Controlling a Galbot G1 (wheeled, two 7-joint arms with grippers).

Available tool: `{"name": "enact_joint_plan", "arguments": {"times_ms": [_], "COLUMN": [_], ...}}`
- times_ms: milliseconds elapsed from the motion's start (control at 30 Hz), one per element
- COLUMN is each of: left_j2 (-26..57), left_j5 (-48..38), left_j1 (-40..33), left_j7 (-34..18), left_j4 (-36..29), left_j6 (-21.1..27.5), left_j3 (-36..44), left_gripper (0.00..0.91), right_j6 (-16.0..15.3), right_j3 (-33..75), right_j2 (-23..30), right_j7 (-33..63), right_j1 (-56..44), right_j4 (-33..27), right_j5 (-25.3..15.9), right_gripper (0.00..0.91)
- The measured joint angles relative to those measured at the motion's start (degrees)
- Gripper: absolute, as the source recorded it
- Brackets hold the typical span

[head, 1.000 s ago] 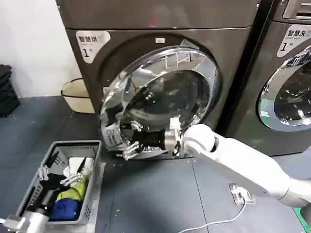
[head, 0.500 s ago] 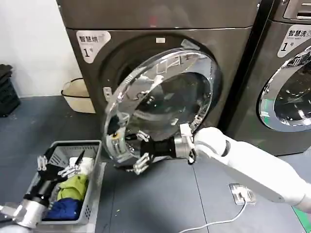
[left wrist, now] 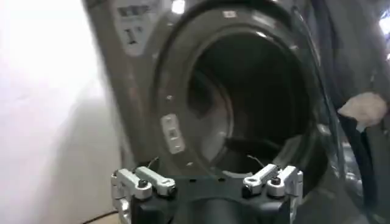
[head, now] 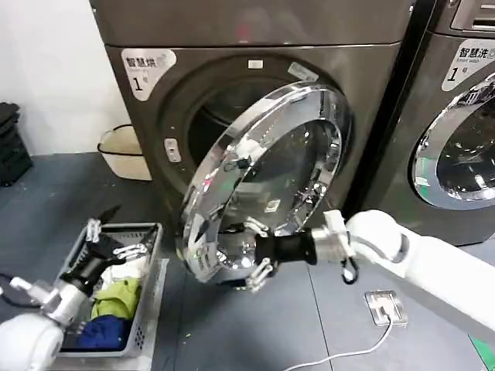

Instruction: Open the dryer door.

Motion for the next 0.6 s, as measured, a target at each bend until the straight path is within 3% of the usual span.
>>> {"name": "enact_joint_plan", "arguments": {"times_ms": [133,300,467,600], "left_j2": [3.53,5.67,6.36,6.34], "left_j5": [-0.44,-1.04,-2.54,-2.85], "left_j1": [-4.61,-10.54,-15.6,-18.56], "left_j7": [0.36,1.02,1.15,1.13], "left_j4": [2.07,4.14,5.46,6.03], "left_j6": [-0.2,-0.62,-0.74,-0.8], "left_j3": [4.96,10.88,16.56,20.28], "left_gripper": [0.907,0.907,0.907,0.907], "right_j6": [0.54,1.94,4.79,6.96], "right_j3": [13.36,32.11,50.86,66.05], "right_j2": [-4.8,-5.87,-2.18,3.87], "right_j7": [1.77,4.47,6.27,8.57], "right_j1": [-12.74,-31.55,-50.34,-65.47], "right_j4": [1.97,4.27,6.68,9.18], "right_j5": [0.07,0.22,-2.18,-3.23], "right_gripper": [0.907,0.907,0.907,0.907]}}
